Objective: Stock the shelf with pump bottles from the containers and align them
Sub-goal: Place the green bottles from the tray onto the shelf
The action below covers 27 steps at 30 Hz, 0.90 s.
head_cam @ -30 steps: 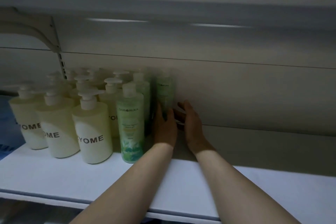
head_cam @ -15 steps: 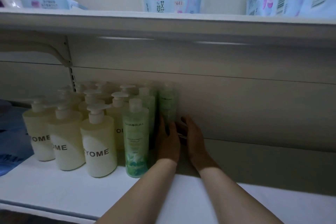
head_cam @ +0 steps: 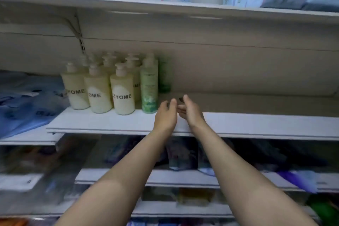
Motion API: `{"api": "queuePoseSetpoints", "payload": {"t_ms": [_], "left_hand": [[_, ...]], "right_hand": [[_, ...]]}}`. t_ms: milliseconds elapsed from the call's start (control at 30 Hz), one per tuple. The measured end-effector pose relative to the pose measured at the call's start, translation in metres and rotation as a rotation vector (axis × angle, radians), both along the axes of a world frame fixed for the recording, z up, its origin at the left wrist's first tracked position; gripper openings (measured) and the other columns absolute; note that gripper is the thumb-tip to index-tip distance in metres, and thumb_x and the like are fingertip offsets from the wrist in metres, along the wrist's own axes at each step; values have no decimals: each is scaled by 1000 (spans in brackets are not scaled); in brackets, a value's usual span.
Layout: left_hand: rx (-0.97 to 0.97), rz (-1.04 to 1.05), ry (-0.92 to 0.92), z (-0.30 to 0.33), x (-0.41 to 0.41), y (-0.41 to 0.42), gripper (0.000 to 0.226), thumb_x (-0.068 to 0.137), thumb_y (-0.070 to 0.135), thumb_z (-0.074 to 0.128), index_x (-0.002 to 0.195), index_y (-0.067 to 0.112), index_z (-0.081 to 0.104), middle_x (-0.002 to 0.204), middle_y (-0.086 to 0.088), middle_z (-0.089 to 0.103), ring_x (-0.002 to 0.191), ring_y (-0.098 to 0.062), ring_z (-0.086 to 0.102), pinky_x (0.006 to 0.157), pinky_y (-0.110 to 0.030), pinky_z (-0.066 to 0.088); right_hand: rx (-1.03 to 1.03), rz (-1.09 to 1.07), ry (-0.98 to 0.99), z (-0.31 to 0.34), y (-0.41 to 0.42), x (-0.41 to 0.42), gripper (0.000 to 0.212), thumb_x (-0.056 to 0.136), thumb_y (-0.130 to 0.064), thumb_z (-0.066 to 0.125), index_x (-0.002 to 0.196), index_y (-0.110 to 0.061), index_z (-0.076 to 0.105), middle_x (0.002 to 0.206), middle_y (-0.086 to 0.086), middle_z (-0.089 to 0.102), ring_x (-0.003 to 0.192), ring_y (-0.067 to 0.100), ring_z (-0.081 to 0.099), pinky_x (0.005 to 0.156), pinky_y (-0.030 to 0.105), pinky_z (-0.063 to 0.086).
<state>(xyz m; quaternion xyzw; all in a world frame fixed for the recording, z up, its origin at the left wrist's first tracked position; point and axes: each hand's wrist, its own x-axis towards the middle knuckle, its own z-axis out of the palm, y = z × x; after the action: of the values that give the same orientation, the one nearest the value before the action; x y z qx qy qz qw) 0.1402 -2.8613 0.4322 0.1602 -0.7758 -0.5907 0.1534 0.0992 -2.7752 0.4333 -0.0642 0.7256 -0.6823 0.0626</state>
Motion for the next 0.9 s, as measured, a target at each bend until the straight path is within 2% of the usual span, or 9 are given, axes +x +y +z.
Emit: {"api": "queuePoseSetpoints", "payload": {"t_ms": [67,167,233,300,433,567,633,733,900], "left_hand": [[-5,-22,48,-2,31,3,50,103,47,35,140,16,49,141,-2,53,129,-21,49,97,-29,35],[33,-38,183,-24,85,4,35,102,45,39,126,28,56,121,14,59,112,-3,55,86,-20,39],[39,-13,263,-48,122,-2,29,101,44,42,123,33,58,118,20,60,104,9,54,82,-13,40],[72,8,263,-82,153,-12,22,102,40,45,118,34,60,114,16,64,105,1,58,86,-18,46],[176,46,68,-169,214,-35,23,101,37,51,118,25,62,112,12,65,106,-3,59,89,-17,46],[187,68,-155,-249,270,-57,23,97,36,59,115,21,62,108,10,67,103,2,61,87,-18,47],[186,76,-277,-282,293,-66,30,95,38,62,119,20,62,114,4,67,109,-7,61,92,-23,45],[151,85,-451,-326,319,-77,40,91,40,66,124,17,61,122,-2,65,117,-16,58,94,-26,42],[27,58,-684,-383,350,-93,59,85,43,73,131,11,57,131,-8,61,121,-25,56,93,-27,39]], "right_hand": [[14,-45,88,-6,6,42,54,94,-55,41,128,-20,63,118,2,72,110,13,67,107,39,47],[18,-137,249,-20,8,99,41,81,-58,41,105,-36,66,118,-10,71,113,2,63,107,34,46],[21,-189,311,-41,6,133,36,87,-54,43,113,-41,63,126,-12,67,120,4,59,108,38,45],[16,-216,301,-74,4,161,36,92,-47,45,123,-37,60,129,-9,66,122,6,59,108,41,46],[188,-166,43,-166,-1,214,39,93,-44,50,129,-32,60,125,-11,63,121,12,57,97,29,46],[312,0,-348,-255,-10,258,38,99,-32,54,136,-21,55,134,1,59,121,19,56,105,34,42],[367,48,-492,-292,-11,277,36,99,-29,54,132,-15,58,134,2,58,123,22,54,103,30,40],[395,81,-664,-336,-9,299,30,98,-32,54,121,-14,59,127,5,62,118,30,59,103,40,45],[397,131,-860,-391,-8,321,56,100,-43,50,149,-18,40,147,9,49,132,28,49,113,46,37]]}}
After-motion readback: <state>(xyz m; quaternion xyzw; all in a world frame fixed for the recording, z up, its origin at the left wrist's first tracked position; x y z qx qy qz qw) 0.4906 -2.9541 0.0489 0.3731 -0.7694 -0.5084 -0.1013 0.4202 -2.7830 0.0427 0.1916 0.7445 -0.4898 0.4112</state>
